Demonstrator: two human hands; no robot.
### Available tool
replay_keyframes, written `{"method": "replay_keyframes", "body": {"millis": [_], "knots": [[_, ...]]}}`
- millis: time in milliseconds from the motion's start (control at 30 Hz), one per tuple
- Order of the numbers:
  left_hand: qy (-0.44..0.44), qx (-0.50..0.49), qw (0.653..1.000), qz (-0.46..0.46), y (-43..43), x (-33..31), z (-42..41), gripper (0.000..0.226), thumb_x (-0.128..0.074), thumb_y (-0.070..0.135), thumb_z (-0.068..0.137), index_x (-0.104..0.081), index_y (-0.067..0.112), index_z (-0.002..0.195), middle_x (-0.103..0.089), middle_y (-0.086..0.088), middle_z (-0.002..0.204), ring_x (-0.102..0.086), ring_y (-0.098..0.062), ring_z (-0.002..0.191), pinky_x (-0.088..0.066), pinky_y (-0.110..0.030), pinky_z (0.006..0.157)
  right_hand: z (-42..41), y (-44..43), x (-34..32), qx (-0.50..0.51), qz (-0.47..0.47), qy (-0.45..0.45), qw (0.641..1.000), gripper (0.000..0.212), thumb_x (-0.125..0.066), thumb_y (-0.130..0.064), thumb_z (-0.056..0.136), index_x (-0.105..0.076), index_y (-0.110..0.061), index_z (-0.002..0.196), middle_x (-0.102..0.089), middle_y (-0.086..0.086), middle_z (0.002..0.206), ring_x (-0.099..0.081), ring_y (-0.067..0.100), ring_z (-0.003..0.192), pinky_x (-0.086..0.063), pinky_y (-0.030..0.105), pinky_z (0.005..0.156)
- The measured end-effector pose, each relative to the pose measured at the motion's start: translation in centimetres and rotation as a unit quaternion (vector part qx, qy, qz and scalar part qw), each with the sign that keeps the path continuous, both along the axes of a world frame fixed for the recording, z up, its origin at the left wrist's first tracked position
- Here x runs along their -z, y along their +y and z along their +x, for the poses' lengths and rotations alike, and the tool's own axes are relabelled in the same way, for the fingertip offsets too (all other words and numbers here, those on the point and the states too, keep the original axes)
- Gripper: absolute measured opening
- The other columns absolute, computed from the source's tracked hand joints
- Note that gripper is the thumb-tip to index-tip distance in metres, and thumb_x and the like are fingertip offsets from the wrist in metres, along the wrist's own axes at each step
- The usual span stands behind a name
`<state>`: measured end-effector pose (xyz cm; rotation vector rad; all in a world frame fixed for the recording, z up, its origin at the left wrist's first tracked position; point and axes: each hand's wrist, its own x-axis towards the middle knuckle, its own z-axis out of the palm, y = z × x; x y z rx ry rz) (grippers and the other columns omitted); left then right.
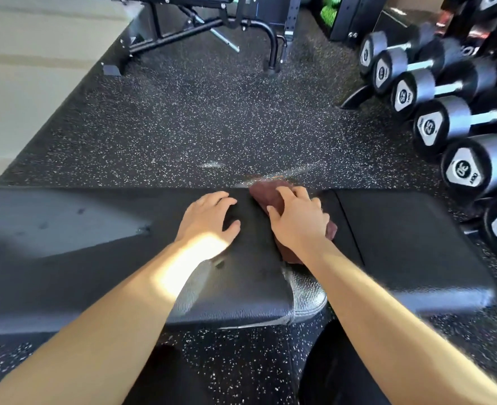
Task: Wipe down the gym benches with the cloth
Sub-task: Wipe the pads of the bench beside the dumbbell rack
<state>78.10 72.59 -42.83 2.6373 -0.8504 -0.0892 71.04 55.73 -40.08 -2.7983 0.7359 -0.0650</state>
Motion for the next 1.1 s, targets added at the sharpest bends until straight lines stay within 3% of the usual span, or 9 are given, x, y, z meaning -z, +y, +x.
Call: {"method": "replay_keyframes", "body": {"millis": [267, 500, 833, 1100], "knots": [[-0.046, 0.008, 0.997, -0.060, 3.6, 0.7, -0.7, 0.043, -0.055, 0.034, 0.086, -0.052, 0.022, 0.128, -0.044, 0.003, 0.140, -0.037, -0.018, 0.130, -0.024, -0.030, 0.108, -6.8, 6.5, 0.5, 0.033, -0.071, -0.005, 0.997, 0.042, -0.042, -0.047, 0.092, -0.038, -0.037, 0.132, -0.039, -0.003, 0.137, -0.042, 0.030, 0.110, -0.038, 0.044, 0.084], [-0.040, 0.025, 0.996, -0.075, 3.9, 1.1, -0.4, 0.042, -0.053, 0.033, 0.087, -0.052, 0.021, 0.127, -0.044, 0.000, 0.140, -0.036, -0.020, 0.130, -0.023, -0.033, 0.109, -2.7, 6.2, -0.2, 0.087, -0.043, 0.024, 0.995, 0.042, -0.040, -0.047, 0.094, -0.037, -0.036, 0.134, -0.037, -0.003, 0.139, -0.039, 0.030, 0.116, -0.034, 0.044, 0.087], [-0.021, 0.033, 0.994, -0.099, 4.3, 0.7, -0.3, 0.040, -0.059, 0.028, 0.084, -0.058, 0.017, 0.122, -0.049, -0.002, 0.137, -0.041, -0.022, 0.128, -0.027, -0.033, 0.108, -6.7, 8.9, 0.5, 0.080, -0.070, -0.003, 0.994, 0.041, -0.044, -0.049, 0.091, -0.043, -0.036, 0.131, -0.042, -0.004, 0.135, -0.043, 0.031, 0.110, -0.037, 0.044, 0.082], [-0.023, 0.025, 0.991, -0.128, 4.3, 1.0, -0.2, 0.033, -0.060, 0.025, 0.082, -0.062, 0.019, 0.114, -0.054, 0.001, 0.131, -0.045, -0.019, 0.123, -0.032, -0.030, 0.104, -0.7, 6.9, 0.5, 0.080, -0.062, 0.006, 0.995, 0.039, -0.041, -0.046, 0.094, -0.041, -0.032, 0.130, -0.040, 0.001, 0.134, -0.039, 0.033, 0.114, -0.033, 0.048, 0.085]]}}
